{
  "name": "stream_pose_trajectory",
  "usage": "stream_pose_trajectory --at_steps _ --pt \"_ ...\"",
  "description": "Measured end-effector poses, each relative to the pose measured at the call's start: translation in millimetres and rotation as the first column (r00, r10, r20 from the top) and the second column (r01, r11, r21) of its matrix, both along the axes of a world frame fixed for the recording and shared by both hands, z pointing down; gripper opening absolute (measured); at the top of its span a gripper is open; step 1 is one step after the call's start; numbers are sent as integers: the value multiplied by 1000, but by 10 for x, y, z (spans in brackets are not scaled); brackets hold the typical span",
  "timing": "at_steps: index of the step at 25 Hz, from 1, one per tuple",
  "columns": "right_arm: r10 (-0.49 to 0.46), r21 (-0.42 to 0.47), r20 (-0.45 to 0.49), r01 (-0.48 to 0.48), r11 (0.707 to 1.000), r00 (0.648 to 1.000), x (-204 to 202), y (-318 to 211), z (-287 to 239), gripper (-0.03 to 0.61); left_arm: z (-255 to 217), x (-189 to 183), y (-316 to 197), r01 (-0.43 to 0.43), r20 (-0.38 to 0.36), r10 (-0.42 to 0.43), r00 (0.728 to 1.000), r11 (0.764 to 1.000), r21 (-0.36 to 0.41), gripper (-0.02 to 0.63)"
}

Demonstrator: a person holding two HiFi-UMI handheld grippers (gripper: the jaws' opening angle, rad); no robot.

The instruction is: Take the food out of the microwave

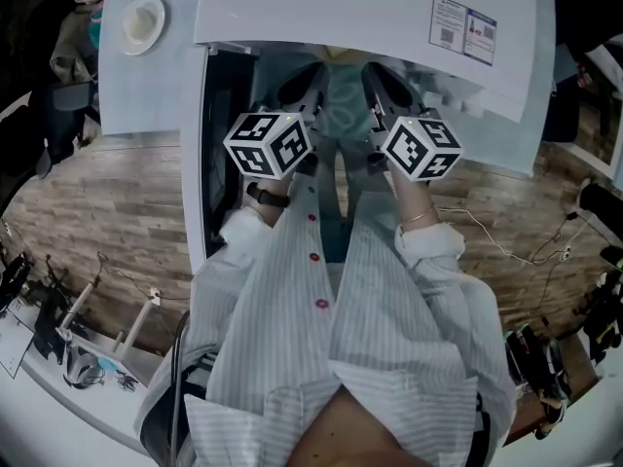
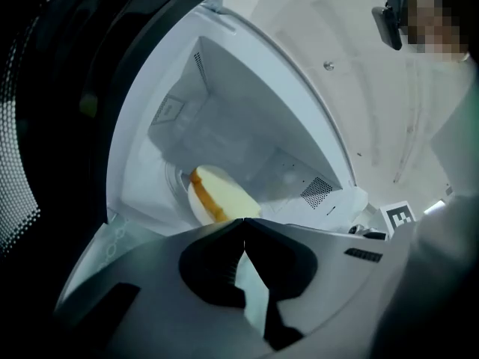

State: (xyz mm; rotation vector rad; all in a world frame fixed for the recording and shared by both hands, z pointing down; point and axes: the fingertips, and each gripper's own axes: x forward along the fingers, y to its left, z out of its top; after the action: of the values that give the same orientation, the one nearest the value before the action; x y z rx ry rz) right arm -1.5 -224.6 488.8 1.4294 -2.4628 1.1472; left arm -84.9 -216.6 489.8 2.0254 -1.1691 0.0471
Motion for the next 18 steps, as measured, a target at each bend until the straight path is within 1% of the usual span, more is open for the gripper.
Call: stream_pose_trajectory --at_steps 5,9,10,11,12,13,15,18 --pt "28 -40 -16 -29 999 999 57 -15 155 37 114 -9 -29 20 -51 -22 998 999 -38 9" --pt "47 -68 2 -47 997 999 70 -15 236 45 221 -47 -18 55 -75 -61 995 995 -77 14" --pt "52 -75 11 -51 996 999 71 -19 252 67 241 -62 -23 65 -86 -73 994 994 -87 28" --pt "56 -83 21 -54 995 998 69 -25 270 104 257 -72 -33 72 -99 -81 992 993 -97 49" --pt "61 -93 32 -58 994 998 67 -33 287 120 271 -77 -45 75 -114 -87 990 991 -107 71" --pt "66 -100 41 -62 993 997 67 -42 302 132 286 -80 -56 77 -128 -92 987 990 -117 97" --pt "79 -110 54 -73 991 995 73 -66 326 142 314 -95 -83 85 -149 -105 983 987 -135 126" --pt "95 -125 66 -87 988 993 74 -103 362 156 354 -131 -129 103 -173 -131 976 982 -160 141"
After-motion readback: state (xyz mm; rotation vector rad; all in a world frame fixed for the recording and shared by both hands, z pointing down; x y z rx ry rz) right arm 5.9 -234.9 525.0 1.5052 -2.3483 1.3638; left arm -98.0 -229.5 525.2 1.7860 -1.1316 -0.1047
